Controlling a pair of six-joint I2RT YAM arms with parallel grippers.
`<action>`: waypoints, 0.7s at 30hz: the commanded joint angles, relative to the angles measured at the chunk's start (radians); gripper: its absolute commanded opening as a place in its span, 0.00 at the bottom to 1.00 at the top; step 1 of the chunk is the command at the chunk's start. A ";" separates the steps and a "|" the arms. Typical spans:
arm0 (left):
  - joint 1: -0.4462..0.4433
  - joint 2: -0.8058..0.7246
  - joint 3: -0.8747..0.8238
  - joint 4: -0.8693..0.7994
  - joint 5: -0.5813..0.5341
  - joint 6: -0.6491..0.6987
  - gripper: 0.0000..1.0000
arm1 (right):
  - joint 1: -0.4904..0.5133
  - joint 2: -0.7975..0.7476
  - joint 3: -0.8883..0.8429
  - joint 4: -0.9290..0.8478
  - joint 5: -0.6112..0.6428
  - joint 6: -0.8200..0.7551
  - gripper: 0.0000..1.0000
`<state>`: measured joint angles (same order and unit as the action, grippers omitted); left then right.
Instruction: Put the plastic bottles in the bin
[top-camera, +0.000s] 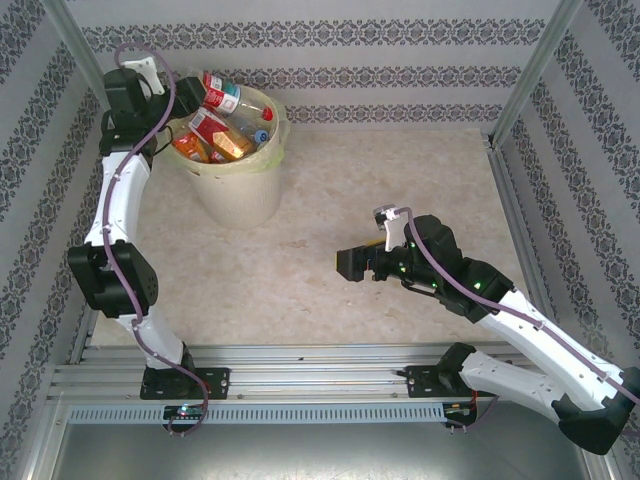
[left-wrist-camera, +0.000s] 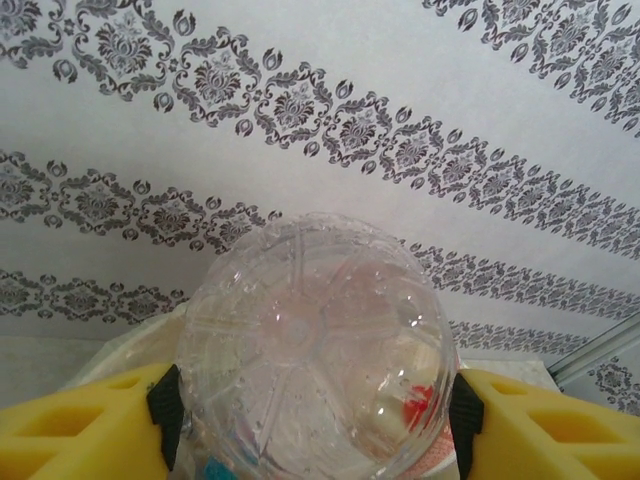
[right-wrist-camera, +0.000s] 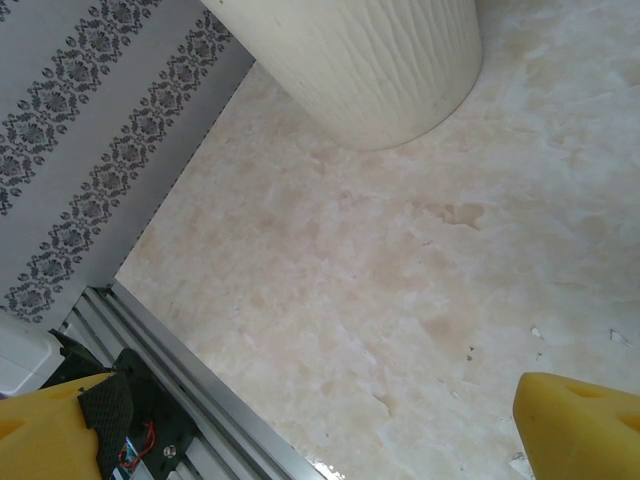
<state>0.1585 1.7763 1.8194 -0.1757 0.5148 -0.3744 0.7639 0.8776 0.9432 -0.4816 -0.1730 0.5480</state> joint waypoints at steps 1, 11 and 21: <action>0.003 -0.046 -0.020 -0.071 -0.015 0.019 0.77 | 0.004 -0.009 -0.007 0.013 -0.011 0.004 0.98; 0.009 -0.060 -0.019 -0.075 -0.029 0.010 0.94 | 0.004 -0.013 -0.006 0.012 -0.011 0.006 0.98; 0.004 -0.204 -0.132 -0.044 0.009 0.084 1.00 | 0.005 0.012 0.040 -0.011 0.037 -0.060 0.98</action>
<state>0.1593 1.6661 1.7298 -0.2401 0.5014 -0.3431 0.7639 0.8818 0.9463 -0.4854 -0.1684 0.5343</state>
